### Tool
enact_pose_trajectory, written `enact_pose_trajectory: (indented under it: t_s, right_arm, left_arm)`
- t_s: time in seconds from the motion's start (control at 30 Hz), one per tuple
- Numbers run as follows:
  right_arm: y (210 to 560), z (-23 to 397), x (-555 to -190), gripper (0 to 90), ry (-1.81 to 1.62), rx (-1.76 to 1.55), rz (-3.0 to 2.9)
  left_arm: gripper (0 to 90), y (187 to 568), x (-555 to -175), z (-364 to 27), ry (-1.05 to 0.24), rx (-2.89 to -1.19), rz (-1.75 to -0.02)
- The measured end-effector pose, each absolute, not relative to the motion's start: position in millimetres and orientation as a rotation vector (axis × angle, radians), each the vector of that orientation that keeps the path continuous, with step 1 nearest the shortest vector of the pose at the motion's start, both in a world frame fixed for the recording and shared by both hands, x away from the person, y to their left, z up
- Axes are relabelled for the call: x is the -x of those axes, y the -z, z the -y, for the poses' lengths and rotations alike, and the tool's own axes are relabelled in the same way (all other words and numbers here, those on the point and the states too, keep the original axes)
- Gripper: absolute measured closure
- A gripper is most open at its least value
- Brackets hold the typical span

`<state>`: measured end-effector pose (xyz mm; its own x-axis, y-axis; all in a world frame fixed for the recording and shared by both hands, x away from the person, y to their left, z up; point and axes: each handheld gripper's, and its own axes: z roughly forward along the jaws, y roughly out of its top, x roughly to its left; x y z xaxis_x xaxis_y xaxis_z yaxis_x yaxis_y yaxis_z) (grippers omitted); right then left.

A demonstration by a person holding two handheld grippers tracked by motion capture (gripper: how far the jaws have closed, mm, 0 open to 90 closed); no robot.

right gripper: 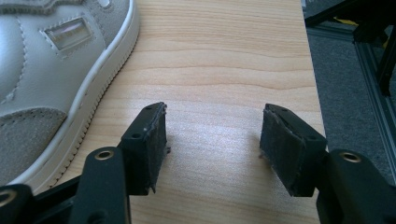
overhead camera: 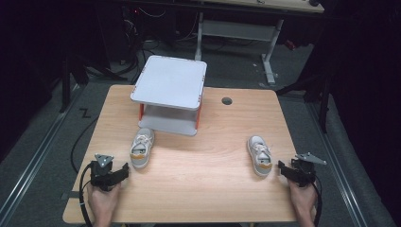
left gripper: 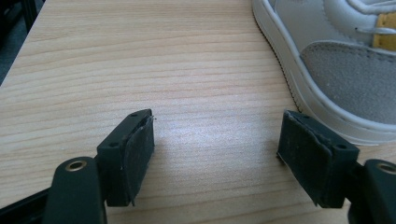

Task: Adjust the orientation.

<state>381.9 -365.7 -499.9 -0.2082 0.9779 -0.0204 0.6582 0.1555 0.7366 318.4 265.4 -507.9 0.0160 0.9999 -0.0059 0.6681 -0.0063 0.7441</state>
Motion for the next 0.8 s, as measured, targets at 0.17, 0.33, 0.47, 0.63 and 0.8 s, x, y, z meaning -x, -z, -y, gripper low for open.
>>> enact_pose_trajectory:
  t_s: [0.17, 0.33, 0.47, 0.63, 0.8]
  right_arm:
    - [500.1, 364.8, -381.5, 39.7, -0.834, -1.545, -1.94]
    - [500.0, 364.2, -380.9, 39.8, -0.831, -1.548, -1.937]
    - [500.1, 364.2, -380.7, 39.5, -0.832, -1.549, -1.936]
    - [500.2, 364.1, -380.9, 38.6, -0.834, -1.543, -1.94]
    - [500.1, 364.0, -380.9, 38.6, -0.835, -1.545, -1.941]
  left_arm:
    - [27.4, 507.9, -318.3, -265.5, -0.753, -1.732, -1.707]
    - [27.6, 507.7, -317.9, -265.8, -0.751, -1.739, -1.7]
    - [31.7, 507.4, -316.6, -267.4, -0.751, -1.746, -1.687]
    - [36.6, 506.6, -316.4, -268.9, -0.75, -1.735, -1.693]
    - [39.6, 505.3, -315.7, -270.0, -0.734, -1.739, -1.694]
